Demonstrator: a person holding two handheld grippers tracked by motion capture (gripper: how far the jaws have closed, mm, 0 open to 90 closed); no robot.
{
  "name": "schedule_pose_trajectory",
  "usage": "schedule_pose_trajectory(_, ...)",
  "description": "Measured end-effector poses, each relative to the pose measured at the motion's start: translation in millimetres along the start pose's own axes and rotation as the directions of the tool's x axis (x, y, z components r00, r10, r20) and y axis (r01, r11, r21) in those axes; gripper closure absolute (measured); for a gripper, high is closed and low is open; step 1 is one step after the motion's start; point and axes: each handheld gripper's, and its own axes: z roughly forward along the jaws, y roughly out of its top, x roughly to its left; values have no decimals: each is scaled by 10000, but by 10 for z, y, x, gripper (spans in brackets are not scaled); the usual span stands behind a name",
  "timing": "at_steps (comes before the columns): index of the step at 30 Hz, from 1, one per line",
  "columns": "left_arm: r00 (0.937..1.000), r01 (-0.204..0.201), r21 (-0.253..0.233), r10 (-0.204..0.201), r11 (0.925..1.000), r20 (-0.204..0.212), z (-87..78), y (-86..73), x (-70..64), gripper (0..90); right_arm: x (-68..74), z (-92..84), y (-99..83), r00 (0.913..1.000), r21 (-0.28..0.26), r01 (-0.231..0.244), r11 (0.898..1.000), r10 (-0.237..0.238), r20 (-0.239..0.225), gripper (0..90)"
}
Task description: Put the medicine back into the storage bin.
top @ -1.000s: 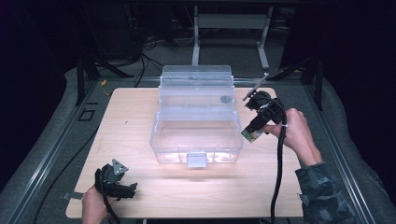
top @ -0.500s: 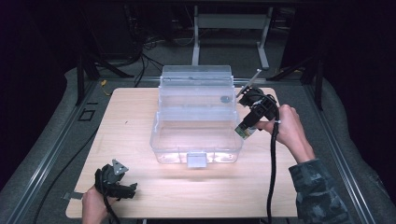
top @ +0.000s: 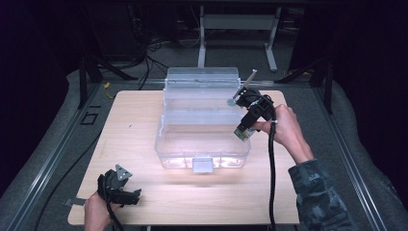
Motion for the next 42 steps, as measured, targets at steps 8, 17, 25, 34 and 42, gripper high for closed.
schedule_pose_trajectory(8,10000,-1,-5,1,10000,-8,0,-3,-1,55,42,167,75,9993,100,164,9998,-160,-347,463)
schedule_pose_trajectory(17,10000,-35,28,35,10000,11,5,-4,3,56,113,343,125,9981,354,451,9984,-435,-446,463)
schedule_pose_trajectory(25,10000,-35,39,35,10000,-3,4,-6,4,57,150,486,127,9959,634,742,9952,-707,-558,463)
schedule_pose_trajectory(34,9999,-100,49,100,9999,10,5,-5,0,57,169,646,97,9949,944,916,9913,-871,-511,463)
schedule_pose_trajectory(42,10000,-76,50,75,10000,26,7,-5,-9,57,151,761,50,9947,1187,946,9884,-890,-521,462)
